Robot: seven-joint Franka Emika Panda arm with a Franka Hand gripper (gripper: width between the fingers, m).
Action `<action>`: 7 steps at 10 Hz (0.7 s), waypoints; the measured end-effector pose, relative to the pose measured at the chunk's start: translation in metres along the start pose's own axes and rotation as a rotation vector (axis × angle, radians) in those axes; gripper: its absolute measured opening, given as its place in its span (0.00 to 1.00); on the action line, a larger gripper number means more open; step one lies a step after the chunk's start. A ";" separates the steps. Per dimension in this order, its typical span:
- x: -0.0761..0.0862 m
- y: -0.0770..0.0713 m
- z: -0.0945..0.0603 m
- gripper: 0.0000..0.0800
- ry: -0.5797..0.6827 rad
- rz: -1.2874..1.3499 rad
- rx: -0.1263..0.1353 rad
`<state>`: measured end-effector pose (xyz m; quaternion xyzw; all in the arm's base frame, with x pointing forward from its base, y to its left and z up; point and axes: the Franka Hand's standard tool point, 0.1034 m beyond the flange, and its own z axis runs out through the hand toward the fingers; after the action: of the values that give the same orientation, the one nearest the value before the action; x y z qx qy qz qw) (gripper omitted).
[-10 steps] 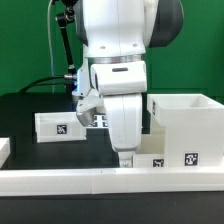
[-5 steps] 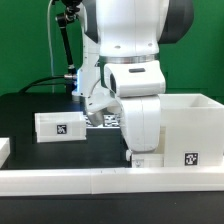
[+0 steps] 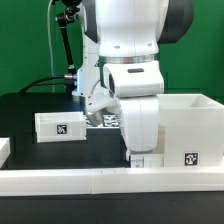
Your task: Assemble drawer
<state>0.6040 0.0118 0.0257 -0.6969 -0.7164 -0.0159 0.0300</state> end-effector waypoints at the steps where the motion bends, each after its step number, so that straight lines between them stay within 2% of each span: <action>1: 0.001 -0.004 0.001 0.81 0.000 0.000 0.002; 4: 0.014 -0.011 0.007 0.81 0.004 0.025 0.016; 7: 0.026 -0.008 0.006 0.81 0.005 0.022 0.017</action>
Offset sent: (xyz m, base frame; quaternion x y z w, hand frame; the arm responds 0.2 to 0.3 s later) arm -0.0159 0.0175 -0.0046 0.0081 0.0023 0.0363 0.9993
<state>0.5956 0.0377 0.0214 -0.7044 -0.7087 -0.0114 0.0379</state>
